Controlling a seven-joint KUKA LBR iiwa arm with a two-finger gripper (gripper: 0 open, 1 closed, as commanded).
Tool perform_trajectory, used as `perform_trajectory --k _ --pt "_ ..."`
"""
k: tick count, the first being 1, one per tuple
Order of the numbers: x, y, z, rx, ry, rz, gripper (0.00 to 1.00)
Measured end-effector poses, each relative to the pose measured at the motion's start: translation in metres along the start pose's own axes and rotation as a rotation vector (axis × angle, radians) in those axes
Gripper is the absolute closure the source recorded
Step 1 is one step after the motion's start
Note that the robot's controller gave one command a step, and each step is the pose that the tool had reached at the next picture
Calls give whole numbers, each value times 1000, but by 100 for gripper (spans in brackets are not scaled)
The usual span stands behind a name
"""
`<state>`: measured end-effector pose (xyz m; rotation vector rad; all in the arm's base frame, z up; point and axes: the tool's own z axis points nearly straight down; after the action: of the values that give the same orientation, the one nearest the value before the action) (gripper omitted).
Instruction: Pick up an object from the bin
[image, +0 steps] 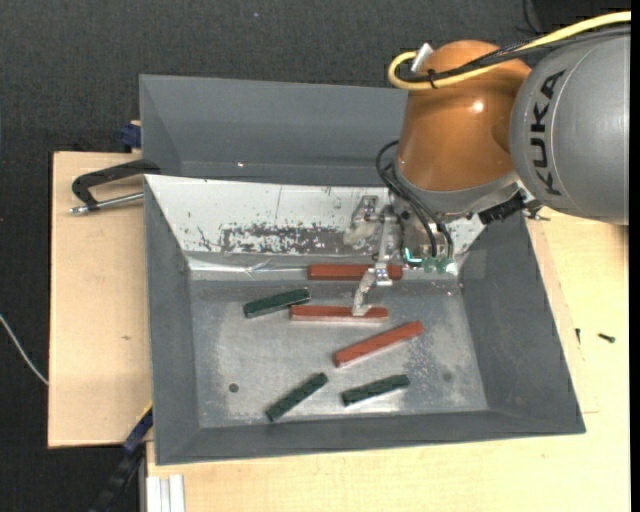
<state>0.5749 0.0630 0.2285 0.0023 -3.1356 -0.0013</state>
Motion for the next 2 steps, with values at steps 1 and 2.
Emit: perform_trajectory --k 1,2 --pt "-1 0 -4 -1 -8 2 0" --pt "-4 -15 62 0 -11 -28 0"
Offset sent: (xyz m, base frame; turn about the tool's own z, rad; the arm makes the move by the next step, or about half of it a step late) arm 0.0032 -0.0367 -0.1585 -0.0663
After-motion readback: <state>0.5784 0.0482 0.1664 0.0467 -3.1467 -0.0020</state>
